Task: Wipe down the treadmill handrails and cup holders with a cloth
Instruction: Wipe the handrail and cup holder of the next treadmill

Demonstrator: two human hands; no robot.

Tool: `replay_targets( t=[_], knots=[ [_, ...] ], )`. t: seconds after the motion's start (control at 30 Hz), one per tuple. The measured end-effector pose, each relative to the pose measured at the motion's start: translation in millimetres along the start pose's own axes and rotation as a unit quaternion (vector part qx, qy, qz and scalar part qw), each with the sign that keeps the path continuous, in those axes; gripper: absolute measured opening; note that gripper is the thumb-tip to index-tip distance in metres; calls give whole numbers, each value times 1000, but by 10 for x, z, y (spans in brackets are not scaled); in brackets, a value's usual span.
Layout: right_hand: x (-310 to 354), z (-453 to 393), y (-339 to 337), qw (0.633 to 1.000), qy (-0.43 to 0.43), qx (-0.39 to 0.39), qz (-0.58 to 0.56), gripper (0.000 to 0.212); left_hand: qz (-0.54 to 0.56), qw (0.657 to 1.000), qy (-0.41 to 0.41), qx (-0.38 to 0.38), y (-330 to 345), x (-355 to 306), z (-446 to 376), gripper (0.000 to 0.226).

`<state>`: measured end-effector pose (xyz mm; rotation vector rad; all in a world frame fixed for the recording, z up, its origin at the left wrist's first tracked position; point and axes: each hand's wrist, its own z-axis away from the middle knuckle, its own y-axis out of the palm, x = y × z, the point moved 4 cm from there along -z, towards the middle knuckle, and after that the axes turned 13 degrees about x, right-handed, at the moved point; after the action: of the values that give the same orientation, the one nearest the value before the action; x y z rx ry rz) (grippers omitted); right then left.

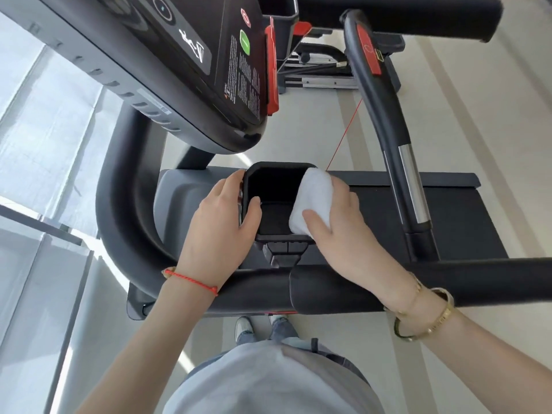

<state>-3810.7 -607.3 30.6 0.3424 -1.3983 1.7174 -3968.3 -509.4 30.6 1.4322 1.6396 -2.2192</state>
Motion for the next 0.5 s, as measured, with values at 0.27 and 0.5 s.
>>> replay_targets(
  t=[0.27,0.5],
  knots=[
    [74,-503,-285,991,-77,48,95,48,2,1000,-2,1,-2,17,14,48],
    [357,-934,-380,920,-189,186,288,41,19,999,-8,-26,7,31,-1,46]
  ],
)
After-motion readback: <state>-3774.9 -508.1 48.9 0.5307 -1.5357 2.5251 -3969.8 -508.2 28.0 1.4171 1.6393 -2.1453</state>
